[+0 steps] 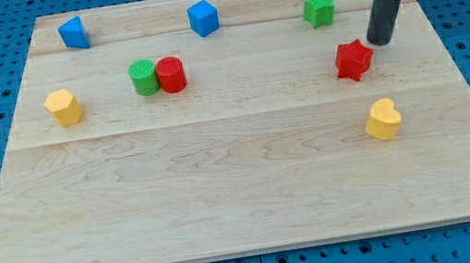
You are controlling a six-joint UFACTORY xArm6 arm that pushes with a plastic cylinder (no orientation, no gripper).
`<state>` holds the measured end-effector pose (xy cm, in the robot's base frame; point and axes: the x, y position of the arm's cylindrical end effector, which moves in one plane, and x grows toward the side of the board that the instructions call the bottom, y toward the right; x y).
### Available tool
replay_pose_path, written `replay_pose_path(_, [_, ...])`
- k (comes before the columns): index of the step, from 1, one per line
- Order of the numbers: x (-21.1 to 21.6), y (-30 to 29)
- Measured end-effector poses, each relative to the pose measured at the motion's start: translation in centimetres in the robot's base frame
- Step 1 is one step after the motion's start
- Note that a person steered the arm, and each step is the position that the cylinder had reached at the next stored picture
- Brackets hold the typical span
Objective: Separate red circle from green circle
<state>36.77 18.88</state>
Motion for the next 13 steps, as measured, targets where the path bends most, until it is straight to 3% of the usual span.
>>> replay_pose_path(2, [1.6,-18.9])
replay_pose_path(4, [3.6,-30.0])
replay_pose_path(6, [-1.1,-30.4])
replay_pose_path(9, [1.1,-15.8])
replay_pose_path(10, [0.1,-18.8])
replay_pose_path(13, [-3.7,-13.7])
